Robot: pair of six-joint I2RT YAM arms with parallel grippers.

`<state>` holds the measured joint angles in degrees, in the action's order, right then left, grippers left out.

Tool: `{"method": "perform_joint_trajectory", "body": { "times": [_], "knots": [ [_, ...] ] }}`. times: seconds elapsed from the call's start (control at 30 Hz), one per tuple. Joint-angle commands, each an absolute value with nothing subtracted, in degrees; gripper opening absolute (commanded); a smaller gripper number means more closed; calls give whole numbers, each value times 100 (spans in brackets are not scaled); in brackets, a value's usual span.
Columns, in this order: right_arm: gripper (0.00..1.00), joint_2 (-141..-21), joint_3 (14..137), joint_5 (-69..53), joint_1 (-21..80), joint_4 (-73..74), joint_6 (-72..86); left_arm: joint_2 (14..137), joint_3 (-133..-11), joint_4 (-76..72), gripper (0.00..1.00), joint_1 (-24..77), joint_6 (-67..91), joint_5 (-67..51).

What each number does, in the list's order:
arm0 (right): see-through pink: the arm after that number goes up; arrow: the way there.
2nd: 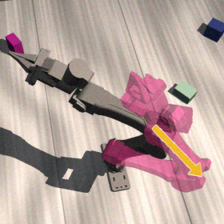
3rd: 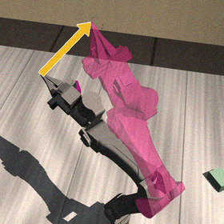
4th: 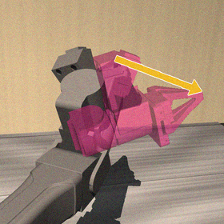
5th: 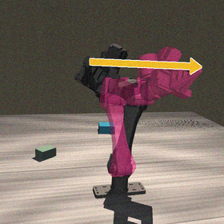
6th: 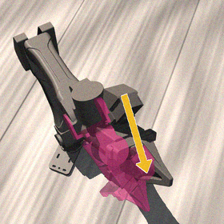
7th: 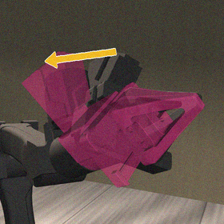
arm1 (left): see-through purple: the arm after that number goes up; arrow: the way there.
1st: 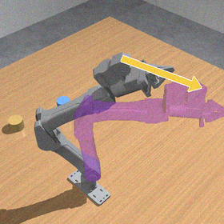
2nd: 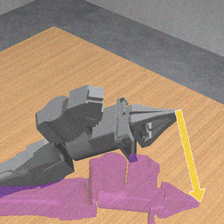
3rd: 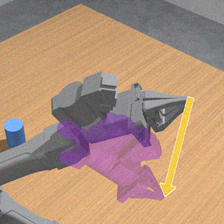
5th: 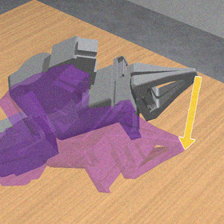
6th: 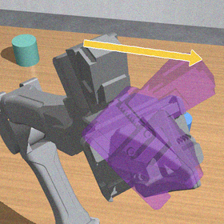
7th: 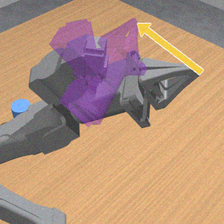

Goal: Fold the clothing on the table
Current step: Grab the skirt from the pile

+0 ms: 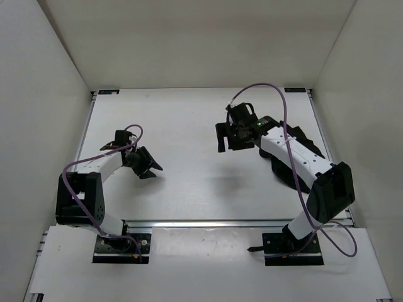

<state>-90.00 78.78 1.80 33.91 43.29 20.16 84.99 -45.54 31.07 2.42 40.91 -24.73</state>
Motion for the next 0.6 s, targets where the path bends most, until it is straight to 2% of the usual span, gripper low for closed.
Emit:
{"method": "perform_joint_trajectory", "body": {
  "times": [0.0, 0.13, 0.17, 0.23, 0.3, 0.37, 0.57],
  "knots": [
    [79, -8868, 7910, 334, 2981, 4349, 1978, 8402, -4553, 3041, 53, 220, 4051, -2601],
    [80, -8457, 7464, -226, 2453, 4219, 1592, 8455, -4491, 2953, 53, 272, 4087, -2601],
    [86, -8359, 7340, -577, 2261, 4080, 1356, 8455, -4509, 2971, 53, 299, 4113, -2602],
    [87, -8087, 7059, -711, 1882, 3903, 1293, 8481, -4508, 2892, 53, 351, 4113, -2567],
    [90, -7972, 6961, -581, 1330, 3955, 1205, 8455, -4474, 2865, 53, 378, 4140, -2619],
    [99, -7814, 6926, -3, 863, 4121, 1090, 8525, -4491, 2848, 52, 369, 4149, -2646],
    [97, -7752, 6391, 325, -1229, 4035, 984, 8508, -4474, 2786, 53, 387, 4175, -2689]
  ]
}}
